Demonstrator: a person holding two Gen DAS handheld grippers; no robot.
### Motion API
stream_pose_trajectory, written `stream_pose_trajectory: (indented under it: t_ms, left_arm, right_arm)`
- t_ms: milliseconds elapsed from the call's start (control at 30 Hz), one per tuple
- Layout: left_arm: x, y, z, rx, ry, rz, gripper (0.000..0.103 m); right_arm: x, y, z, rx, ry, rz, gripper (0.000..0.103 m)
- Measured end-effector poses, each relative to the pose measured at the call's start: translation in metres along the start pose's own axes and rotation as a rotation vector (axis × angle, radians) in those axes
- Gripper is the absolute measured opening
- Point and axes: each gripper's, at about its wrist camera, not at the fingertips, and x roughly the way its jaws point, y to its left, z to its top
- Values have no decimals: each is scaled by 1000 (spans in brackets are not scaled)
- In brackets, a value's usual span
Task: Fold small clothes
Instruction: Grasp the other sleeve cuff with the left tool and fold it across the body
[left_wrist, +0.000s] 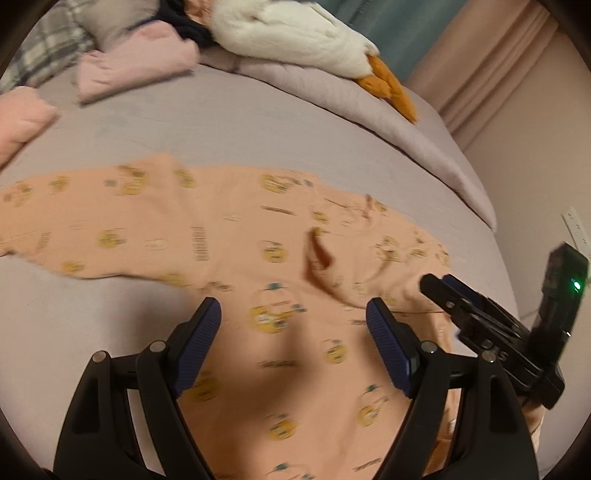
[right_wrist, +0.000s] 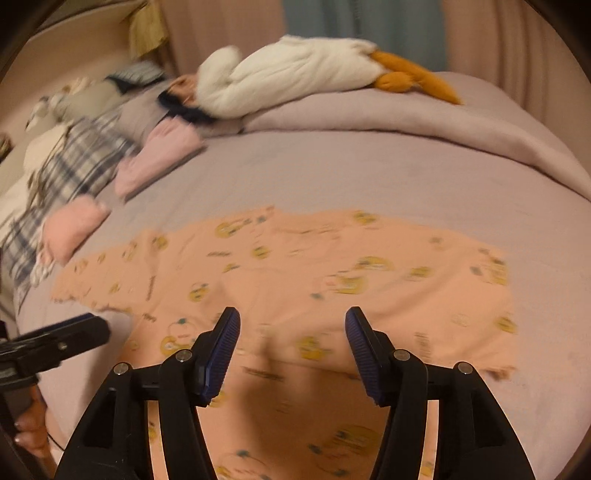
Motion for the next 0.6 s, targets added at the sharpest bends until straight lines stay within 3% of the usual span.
stream_pose_trajectory:
  t_ms: [100,267,333,367,433,467,600]
  left_arm:
    - [24,-12,5,13,37,-39,81]
    - [71,-22,13,18,114,-30,79]
    - [87,-21,15,-9,137,-41,69]
    - [96,-20,17,-20,137,-41,59]
    - [101,-21,20,-11,104,-4,35]
    - [103,-23,22,11,81,33,17]
    - [102,-20,27,0,53,12,6]
  right_arm:
    - [-16,-27,-6,69,-32,-49,60]
    - [-32,-65,-17,175,-52,-118,60]
    - [-34,-78,-23,213,-49,-133,60]
    - [-35,-84,-27,231,-50,-146,60]
    - [-36,-92,-32,258,-49,-164,60]
    - [-37,-96,-35,273,-47,-169,60]
    - [-34,-112,-44,324,-37,-175,60]
